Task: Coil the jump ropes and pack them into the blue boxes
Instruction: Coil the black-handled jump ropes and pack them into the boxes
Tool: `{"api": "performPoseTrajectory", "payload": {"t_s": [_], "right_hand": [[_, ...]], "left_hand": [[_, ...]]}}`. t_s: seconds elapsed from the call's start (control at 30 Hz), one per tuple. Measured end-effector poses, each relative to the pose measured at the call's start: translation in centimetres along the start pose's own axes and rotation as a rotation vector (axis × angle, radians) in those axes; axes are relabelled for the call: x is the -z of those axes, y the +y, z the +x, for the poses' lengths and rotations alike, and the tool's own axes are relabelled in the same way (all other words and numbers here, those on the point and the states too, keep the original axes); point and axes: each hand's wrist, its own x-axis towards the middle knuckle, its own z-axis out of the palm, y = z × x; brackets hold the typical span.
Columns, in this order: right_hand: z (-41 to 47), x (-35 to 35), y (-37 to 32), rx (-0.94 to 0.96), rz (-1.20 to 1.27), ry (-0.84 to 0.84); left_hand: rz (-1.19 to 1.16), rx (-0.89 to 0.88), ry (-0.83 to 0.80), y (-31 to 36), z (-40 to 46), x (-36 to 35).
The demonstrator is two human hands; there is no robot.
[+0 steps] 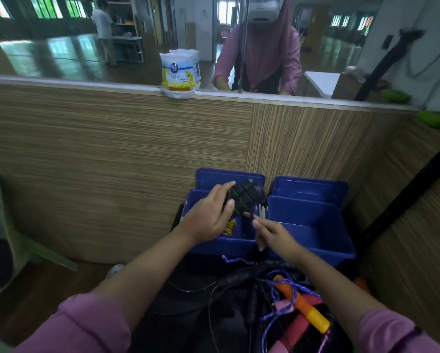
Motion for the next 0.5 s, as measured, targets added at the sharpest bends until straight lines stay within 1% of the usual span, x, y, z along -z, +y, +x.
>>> {"api": "performPoseTrajectory", "payload": {"t_s": [0.1, 0.2, 0.33, 0.4, 0.5], "right_hand": [[-0.3, -2.5, 0.0, -0.048, 0.078, 0.019], [-0.8, -4.5, -0.6, -0.08, 0.15, 0.019], [-1.3, -6.3, -0.5, -0.073, 0.123, 0.1], [-1.9, -7.0, -0.4, -0.044, 0.005, 0.057], [-3.0, -7.9, -1.0, 0.073, -0.331, -0.058]], "left_hand": [[-0.004, 0.139, 0.153, -1.1, 0.8, 0.3], [0.038, 0.257, 0.255, -2.2, 1.2, 0.3], [0.079, 0.451, 0.398, -3.1, 1.8, 0.6], [0.086, 0.517, 0.448, -3.3, 2.2, 0.7], [0.127, 0.657, 0.495, -3.5, 2.5, 0.6]]}}
